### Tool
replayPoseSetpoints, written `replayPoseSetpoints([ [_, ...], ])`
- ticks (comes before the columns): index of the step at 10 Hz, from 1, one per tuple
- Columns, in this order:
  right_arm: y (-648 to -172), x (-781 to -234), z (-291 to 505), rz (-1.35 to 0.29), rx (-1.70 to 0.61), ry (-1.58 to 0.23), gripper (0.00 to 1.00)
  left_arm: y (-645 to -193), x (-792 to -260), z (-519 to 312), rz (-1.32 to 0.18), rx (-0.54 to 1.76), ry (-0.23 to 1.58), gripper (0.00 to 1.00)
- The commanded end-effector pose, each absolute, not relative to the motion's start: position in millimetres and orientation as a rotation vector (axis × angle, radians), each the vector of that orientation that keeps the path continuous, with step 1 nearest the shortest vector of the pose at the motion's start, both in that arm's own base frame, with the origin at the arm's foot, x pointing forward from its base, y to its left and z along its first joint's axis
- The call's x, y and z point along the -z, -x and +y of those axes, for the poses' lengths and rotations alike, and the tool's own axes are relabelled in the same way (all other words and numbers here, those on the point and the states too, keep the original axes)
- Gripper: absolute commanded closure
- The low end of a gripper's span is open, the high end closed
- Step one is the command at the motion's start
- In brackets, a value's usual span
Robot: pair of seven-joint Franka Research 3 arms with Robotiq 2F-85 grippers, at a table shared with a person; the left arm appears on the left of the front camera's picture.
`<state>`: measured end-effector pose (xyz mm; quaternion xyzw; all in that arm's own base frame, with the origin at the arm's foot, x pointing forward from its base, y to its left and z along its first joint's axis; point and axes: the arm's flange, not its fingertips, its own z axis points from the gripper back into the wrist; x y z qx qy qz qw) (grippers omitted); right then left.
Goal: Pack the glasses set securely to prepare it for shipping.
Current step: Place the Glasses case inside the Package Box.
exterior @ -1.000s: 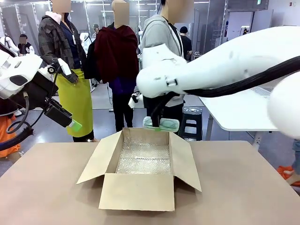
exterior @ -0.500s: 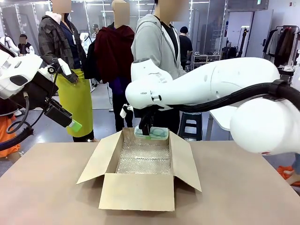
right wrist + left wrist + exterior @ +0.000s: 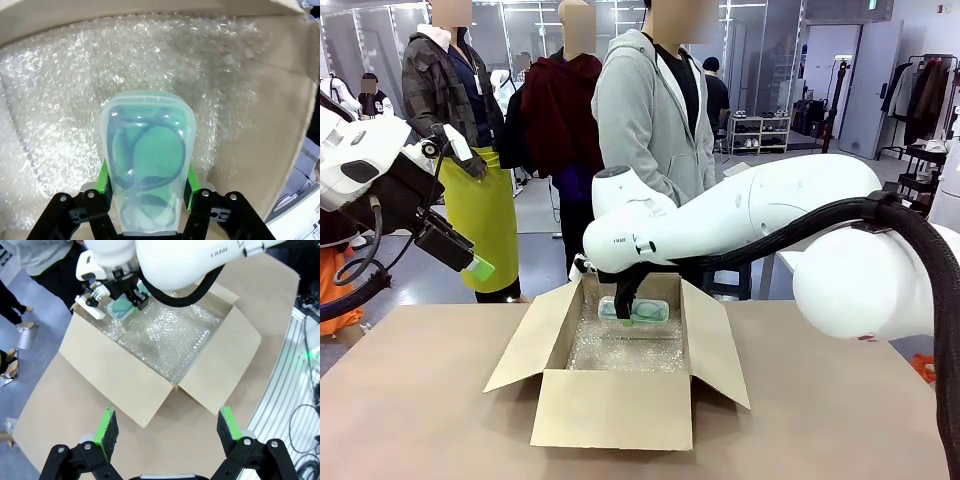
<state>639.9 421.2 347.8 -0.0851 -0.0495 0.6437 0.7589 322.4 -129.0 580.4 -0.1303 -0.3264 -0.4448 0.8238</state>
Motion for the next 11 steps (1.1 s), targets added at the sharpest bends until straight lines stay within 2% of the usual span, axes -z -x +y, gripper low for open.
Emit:
replayPoseSetpoints([
  [1,-633.2,-336.3,419.6,-0.113,-1.411,0.231,0.36,-322.8,-581.9,-128.6,-0.705,0.945,0.274,0.00],
  [4,-631.1,-336.8,417.8,-0.097,-1.434,0.220,0.36,-322.8,-581.9,-128.6,-0.705,0.945,0.274,0.00],
  [5,-629.4,-336.3,417.4,-0.091,-1.441,0.216,0.19,-322.8,-581.9,-128.6,-0.705,0.945,0.274,0.00],
  [7,-628.5,-339.0,416.6,-0.094,-1.442,0.218,0.00,-322.8,-581.9,-128.6,-0.705,0.945,0.274,0.00],
  [11,-635.9,-339.7,419.6,-0.105,-1.422,0.205,0.00,-322.8,-581.9,-128.6,-0.705,0.945,0.274,0.00],
])
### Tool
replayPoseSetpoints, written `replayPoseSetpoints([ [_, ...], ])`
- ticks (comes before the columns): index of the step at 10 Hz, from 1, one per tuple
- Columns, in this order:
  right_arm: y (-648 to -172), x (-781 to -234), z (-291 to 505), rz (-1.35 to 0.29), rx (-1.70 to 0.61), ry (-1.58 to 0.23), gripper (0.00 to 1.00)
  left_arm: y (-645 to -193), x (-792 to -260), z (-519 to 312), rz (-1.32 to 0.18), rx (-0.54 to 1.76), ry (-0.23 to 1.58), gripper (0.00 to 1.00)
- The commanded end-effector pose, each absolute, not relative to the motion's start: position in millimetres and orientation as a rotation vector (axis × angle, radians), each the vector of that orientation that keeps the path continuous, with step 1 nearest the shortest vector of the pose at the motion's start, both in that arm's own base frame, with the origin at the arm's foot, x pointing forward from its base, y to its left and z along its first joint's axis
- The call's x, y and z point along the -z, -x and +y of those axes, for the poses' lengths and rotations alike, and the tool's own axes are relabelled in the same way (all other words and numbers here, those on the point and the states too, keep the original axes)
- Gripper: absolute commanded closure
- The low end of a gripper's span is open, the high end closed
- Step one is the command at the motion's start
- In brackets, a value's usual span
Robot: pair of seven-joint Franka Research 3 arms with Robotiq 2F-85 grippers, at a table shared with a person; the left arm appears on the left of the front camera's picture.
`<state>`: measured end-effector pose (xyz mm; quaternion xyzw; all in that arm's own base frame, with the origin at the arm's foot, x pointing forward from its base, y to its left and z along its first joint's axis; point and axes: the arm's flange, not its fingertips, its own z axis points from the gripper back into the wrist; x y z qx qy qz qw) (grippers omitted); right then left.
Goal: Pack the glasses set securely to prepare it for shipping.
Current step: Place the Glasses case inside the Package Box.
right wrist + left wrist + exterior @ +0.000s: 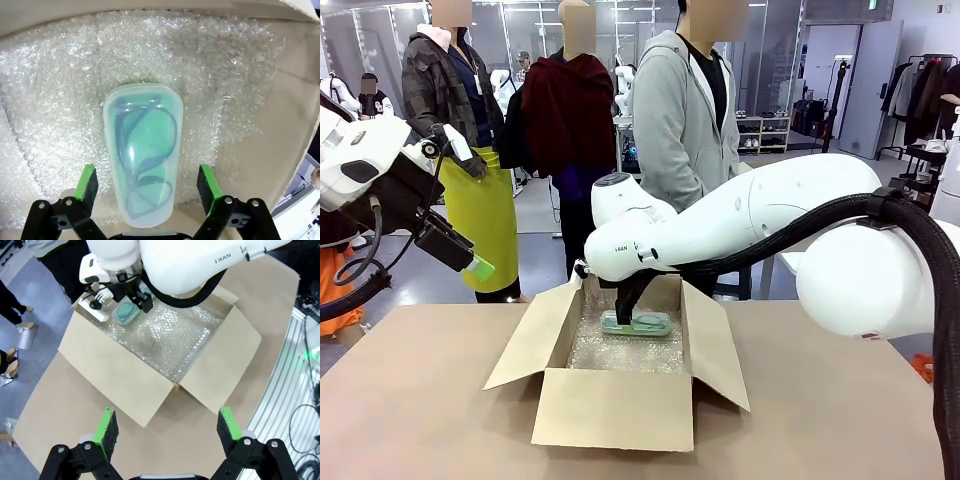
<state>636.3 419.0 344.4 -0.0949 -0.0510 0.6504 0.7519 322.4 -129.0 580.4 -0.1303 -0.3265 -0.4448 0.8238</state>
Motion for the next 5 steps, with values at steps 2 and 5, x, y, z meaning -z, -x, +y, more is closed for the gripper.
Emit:
replayPoseSetpoints([
  [2,-635.9,-339.7,419.6,-0.105,-1.422,0.205,0.00,-322.8,-581.9,-128.6,-0.705,0.945,0.274,0.00],
  [5,-635.9,-339.7,419.6,-0.105,-1.422,0.205,0.00,-322.8,-581.9,-128.6,-0.705,0.945,0.274,0.00],
])
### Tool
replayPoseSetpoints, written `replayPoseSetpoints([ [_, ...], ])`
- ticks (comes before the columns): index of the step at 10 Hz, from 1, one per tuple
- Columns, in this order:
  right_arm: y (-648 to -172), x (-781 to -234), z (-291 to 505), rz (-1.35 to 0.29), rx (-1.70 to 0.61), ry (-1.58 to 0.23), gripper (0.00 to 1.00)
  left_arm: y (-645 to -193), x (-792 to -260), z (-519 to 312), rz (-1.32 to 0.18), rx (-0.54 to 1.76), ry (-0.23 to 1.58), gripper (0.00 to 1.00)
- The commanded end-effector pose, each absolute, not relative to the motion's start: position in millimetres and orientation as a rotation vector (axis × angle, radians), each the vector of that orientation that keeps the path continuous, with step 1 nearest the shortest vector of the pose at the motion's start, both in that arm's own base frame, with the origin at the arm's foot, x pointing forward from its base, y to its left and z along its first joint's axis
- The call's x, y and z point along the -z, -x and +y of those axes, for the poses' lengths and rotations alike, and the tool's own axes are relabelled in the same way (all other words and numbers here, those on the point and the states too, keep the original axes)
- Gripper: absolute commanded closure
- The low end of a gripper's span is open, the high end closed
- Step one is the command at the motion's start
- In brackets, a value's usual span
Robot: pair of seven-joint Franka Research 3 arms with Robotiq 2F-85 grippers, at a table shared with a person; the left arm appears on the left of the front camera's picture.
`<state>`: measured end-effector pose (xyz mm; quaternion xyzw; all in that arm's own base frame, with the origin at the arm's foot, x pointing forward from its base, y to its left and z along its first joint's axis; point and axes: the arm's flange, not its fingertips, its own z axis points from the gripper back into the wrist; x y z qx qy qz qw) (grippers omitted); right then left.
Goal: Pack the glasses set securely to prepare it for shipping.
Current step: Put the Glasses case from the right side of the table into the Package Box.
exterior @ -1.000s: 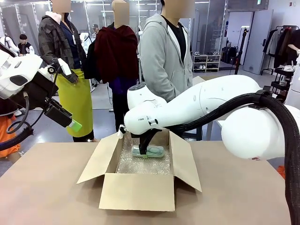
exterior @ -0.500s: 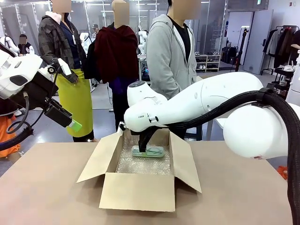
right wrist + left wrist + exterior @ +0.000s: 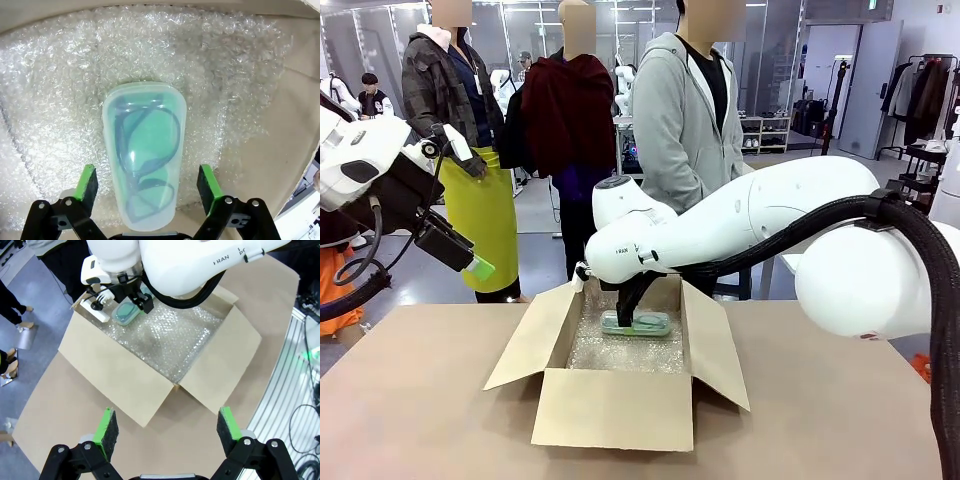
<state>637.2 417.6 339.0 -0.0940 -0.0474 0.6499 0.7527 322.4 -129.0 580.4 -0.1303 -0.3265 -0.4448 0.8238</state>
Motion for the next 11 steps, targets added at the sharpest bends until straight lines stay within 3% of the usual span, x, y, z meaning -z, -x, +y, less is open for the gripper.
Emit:
replayPoseSetpoints([
  [1,-635.9,-339.7,419.6,-0.105,-1.422,0.205,0.00,-322.8,-581.9,-128.6,-0.705,0.945,0.274,0.00],
  [6,-637.2,-339.0,417.6,-0.103,-1.419,0.205,0.00,-322.8,-581.9,-128.6,-0.705,0.945,0.274,0.00],
  [11,-599.8,-429.6,394.0,-0.216,-1.409,0.207,0.00,-322.8,-581.9,-128.6,-0.705,0.945,0.274,0.00],
])
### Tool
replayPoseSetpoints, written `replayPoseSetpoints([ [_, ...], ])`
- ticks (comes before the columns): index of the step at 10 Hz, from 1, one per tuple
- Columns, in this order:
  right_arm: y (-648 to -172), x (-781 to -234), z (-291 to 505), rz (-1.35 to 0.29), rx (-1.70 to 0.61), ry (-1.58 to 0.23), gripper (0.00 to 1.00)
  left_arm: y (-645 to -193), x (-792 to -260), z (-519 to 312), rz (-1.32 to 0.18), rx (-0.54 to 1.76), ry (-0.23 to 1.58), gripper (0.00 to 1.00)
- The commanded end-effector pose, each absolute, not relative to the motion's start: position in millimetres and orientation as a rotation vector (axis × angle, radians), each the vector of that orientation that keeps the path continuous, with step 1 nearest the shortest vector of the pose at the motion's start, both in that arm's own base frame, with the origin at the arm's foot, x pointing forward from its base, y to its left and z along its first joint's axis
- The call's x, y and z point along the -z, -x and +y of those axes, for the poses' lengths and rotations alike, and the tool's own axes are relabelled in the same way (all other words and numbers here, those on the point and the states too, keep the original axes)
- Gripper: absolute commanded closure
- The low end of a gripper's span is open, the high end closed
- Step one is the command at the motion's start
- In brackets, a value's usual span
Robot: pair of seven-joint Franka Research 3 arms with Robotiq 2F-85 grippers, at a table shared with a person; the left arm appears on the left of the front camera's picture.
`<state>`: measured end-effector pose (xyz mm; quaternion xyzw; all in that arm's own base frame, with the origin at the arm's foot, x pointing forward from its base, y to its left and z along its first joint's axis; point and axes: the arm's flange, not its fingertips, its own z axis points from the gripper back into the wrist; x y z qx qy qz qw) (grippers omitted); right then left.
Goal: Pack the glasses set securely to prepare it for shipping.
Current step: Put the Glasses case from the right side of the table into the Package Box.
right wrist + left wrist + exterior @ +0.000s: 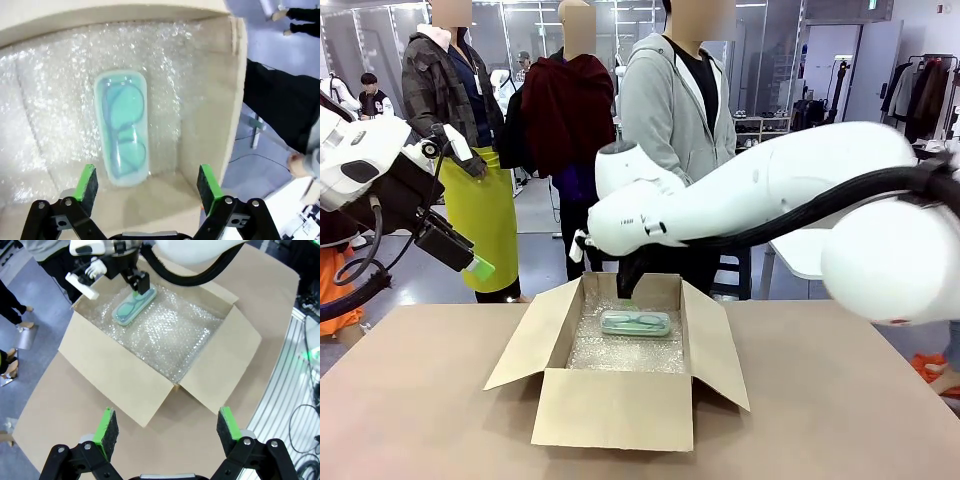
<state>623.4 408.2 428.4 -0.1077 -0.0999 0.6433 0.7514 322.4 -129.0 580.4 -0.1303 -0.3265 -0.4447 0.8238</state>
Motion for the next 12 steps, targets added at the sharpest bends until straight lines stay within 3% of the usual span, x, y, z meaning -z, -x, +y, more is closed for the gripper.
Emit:
replayPoseSetpoints([
  [1,-594.9,-440.1,388.0,-0.224,-1.397,0.216,0.00,-322.8,-581.9,-128.6,-0.705,0.945,0.274,0.00],
  [7,-509.2,-513.5,244.5,-0.464,-1.003,0.160,0.00,-322.8,-581.9,-128.6,-0.705,0.945,0.274,0.00],
  [12,-426.5,-517.9,144.5,-0.636,-0.677,-0.013,0.00,-322.8,-581.9,-128.6,-0.705,0.945,0.274,0.00],
])
